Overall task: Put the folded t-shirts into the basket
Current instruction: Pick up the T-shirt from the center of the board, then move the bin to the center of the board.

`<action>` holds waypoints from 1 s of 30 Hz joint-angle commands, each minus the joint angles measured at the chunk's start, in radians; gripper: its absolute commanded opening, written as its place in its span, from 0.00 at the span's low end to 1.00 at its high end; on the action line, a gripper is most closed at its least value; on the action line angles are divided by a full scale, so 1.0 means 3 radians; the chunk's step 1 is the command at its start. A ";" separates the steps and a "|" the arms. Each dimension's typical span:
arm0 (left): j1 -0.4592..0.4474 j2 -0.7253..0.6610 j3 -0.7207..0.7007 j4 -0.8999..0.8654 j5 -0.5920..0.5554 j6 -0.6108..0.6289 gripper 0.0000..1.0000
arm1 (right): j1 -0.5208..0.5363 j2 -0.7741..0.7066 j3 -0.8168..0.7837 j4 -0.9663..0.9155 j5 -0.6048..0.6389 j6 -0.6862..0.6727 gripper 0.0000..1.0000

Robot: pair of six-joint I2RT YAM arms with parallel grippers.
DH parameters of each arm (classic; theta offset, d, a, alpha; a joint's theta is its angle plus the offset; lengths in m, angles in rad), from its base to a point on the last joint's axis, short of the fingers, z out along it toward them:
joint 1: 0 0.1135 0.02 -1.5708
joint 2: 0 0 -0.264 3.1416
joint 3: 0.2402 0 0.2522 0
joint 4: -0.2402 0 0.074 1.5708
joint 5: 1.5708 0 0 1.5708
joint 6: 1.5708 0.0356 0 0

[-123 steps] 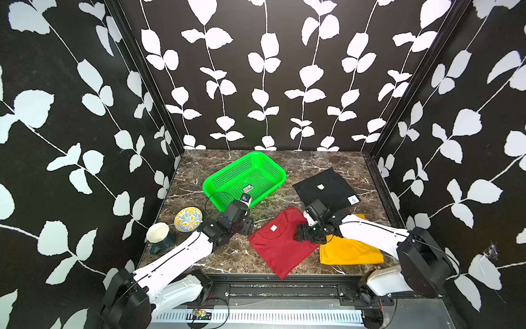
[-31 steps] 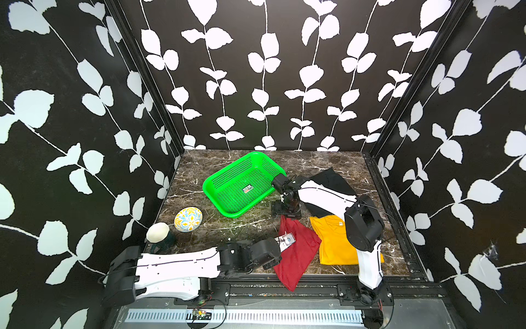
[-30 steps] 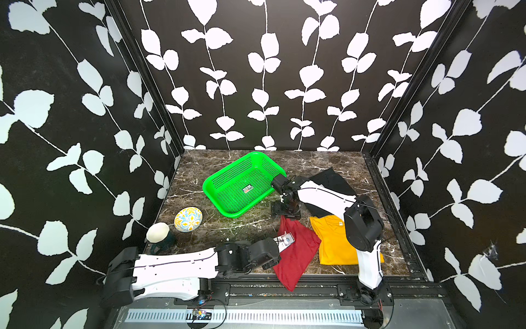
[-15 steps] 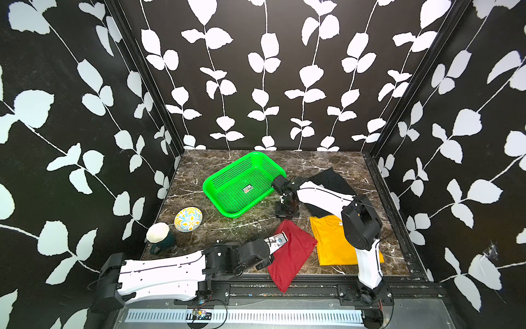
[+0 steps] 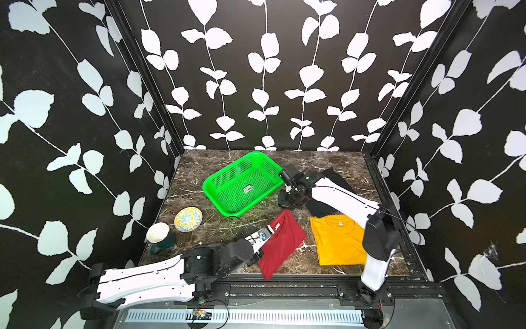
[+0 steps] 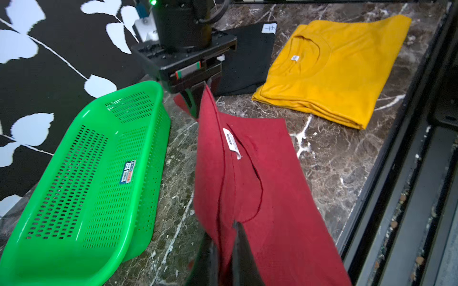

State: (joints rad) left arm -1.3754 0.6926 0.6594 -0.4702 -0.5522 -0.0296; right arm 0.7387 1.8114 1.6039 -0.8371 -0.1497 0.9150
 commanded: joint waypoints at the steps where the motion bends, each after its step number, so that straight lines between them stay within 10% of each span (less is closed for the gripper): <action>1: 0.0096 -0.0155 0.0204 -0.0118 -0.0212 -0.0034 0.00 | -0.0029 -0.0121 0.0153 0.0149 0.0389 0.0199 0.00; 30: 0.2810 0.1167 0.1098 0.0277 0.1206 0.0144 0.00 | -0.0142 0.1356 0.2810 -0.0028 0.1239 0.0269 0.00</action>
State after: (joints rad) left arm -0.5606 1.0481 0.9531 -0.4259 -0.2199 0.0185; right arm 0.7254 2.1925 2.4035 -0.8928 0.1398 1.0027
